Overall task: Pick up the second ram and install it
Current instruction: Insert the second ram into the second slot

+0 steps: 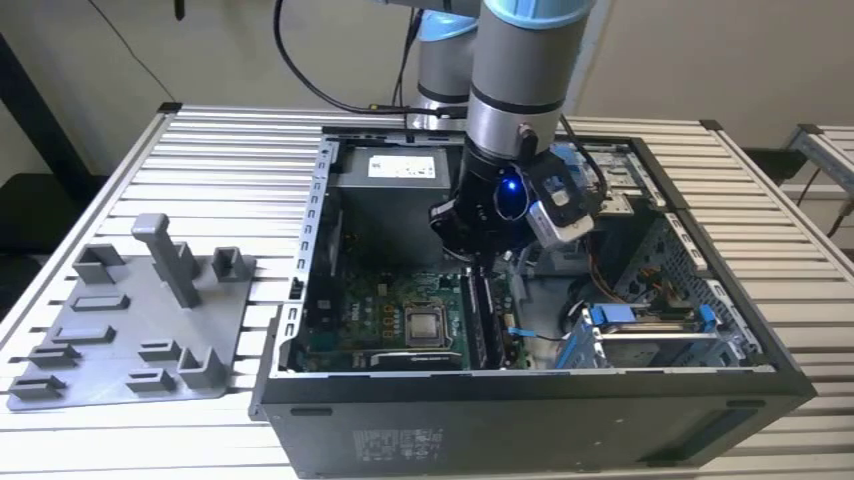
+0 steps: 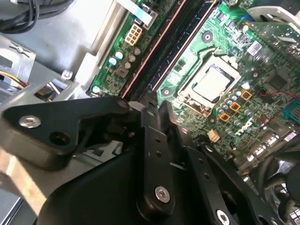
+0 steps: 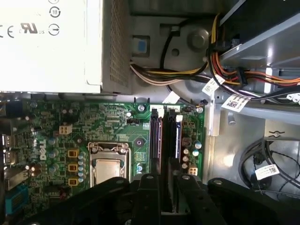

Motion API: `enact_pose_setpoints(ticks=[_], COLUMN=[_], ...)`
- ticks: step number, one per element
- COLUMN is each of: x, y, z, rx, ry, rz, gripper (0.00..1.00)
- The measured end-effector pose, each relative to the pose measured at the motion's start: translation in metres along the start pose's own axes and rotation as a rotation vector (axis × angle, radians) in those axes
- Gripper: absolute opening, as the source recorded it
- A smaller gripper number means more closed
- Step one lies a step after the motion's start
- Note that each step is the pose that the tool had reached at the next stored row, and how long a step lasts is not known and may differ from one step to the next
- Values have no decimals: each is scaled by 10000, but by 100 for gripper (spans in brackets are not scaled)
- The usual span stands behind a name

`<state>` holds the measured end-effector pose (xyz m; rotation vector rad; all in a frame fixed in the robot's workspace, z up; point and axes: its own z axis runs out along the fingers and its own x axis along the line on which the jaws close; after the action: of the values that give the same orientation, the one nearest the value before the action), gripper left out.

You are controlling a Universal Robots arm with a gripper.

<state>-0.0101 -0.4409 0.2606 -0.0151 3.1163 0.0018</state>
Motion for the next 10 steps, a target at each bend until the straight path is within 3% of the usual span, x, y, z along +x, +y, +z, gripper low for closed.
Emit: enact_pose_setpoints(ticks=[3,10], x=[0,-1], y=[-1,-3], z=[1,0], rx=[-2,-2], ry=[-1,0], rz=[0,-1], gripper=[11,11])
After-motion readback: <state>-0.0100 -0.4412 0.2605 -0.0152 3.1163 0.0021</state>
